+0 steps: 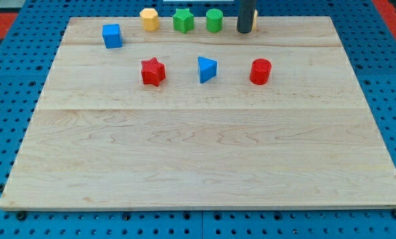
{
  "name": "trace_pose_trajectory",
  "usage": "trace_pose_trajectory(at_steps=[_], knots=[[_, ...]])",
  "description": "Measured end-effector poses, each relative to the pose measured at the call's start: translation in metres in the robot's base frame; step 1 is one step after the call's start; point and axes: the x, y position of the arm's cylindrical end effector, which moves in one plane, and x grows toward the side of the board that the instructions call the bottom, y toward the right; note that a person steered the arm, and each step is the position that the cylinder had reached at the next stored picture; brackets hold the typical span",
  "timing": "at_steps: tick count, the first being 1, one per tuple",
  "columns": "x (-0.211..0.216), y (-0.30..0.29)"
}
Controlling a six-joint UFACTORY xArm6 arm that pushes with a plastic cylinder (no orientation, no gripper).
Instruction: Move the blue cube parallel to the red star
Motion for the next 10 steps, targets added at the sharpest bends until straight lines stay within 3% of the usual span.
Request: trace_pose_trajectory(at_steps=[1,2,3,4,6,7,8,10], knots=[[0.023,-0.103],[0.019,-0.192],[-0.020,-0.234],[-0.009,-0.284],[0.068,-0.281],[0.027,-0.299],[0.045,-0.325],[0.098,-0.314]])
